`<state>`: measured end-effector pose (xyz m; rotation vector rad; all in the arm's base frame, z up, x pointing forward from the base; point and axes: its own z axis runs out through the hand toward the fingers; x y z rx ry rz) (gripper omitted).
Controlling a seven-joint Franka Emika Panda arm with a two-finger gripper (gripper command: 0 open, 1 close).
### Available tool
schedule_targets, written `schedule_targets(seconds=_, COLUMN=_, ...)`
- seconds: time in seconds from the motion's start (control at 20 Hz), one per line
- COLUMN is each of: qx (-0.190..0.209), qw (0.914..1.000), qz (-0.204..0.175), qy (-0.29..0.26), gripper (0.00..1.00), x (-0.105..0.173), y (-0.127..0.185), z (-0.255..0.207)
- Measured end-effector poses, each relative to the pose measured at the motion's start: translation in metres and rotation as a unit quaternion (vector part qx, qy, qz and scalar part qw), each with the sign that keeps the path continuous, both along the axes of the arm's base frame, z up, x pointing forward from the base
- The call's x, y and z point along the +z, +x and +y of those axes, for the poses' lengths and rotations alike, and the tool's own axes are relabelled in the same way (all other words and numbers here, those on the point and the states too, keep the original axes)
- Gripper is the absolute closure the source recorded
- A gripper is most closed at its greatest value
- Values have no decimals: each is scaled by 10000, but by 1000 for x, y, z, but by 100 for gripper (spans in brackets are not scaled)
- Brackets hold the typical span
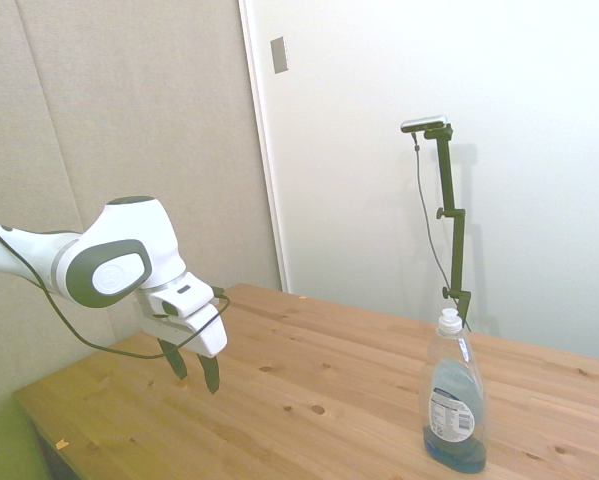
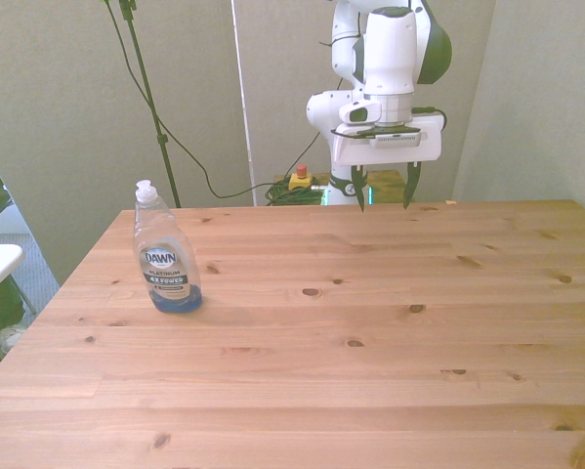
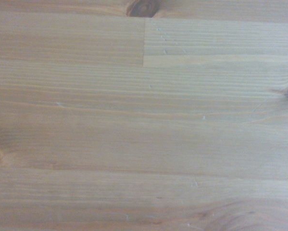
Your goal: Knock down the dish soap
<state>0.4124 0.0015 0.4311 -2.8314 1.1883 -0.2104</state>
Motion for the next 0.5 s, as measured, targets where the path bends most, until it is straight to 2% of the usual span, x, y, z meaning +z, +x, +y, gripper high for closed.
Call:
schedule_targets(seconds=0.2, qx=-20, qw=9999, qz=-16, qy=-139, gripper=0, x=1, y=1, z=-6)
schedule_targets(seconds=0.5, qx=-535, qw=9967, qz=-322, qy=-523, gripper=0, x=29, y=10, z=-84)
